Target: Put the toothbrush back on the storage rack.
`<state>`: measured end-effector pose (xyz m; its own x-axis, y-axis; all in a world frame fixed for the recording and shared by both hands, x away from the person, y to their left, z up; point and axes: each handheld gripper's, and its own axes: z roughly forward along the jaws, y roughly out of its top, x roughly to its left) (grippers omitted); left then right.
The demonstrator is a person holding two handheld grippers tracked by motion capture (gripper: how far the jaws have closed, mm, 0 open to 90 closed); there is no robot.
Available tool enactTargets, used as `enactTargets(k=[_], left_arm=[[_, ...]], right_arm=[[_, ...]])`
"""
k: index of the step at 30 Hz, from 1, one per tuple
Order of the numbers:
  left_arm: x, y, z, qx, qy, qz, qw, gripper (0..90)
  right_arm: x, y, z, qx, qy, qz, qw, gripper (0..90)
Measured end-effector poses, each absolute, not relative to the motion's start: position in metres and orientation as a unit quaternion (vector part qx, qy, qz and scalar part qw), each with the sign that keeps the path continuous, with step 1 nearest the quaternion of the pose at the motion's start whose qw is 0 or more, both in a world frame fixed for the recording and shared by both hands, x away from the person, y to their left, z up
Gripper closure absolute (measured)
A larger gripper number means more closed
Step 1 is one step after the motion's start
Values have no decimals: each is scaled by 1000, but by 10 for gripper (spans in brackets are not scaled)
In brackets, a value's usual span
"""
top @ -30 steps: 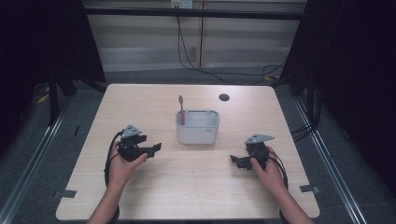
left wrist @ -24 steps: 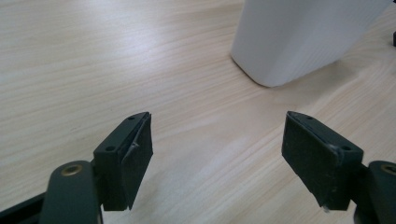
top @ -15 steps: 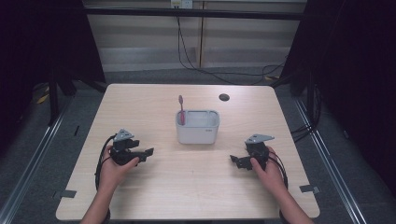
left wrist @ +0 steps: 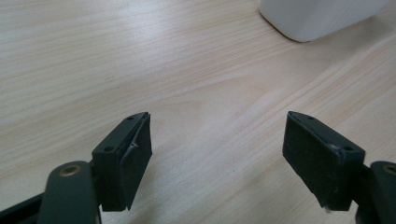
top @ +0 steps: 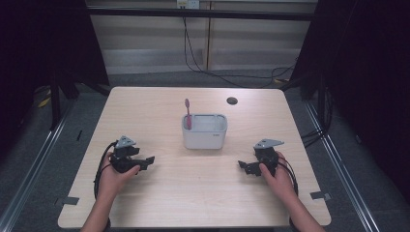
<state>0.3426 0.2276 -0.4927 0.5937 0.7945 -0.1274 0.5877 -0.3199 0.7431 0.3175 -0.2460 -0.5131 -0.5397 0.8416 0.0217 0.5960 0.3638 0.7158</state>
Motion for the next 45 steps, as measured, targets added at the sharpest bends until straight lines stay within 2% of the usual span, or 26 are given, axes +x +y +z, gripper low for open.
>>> enactTargets(k=[12,25,45], left_arm=[[340,229,-494,806,431,137,383,210],[340,229,-502,832,414,133,345,158],[338,225,-506,838,400,152,339,125]], right_arm=[[317,-246,-513,446,806,346,178,113],[317,-246,-513,446,806,346,177,113],[317,-246,-513,446,807,345,178,114]])
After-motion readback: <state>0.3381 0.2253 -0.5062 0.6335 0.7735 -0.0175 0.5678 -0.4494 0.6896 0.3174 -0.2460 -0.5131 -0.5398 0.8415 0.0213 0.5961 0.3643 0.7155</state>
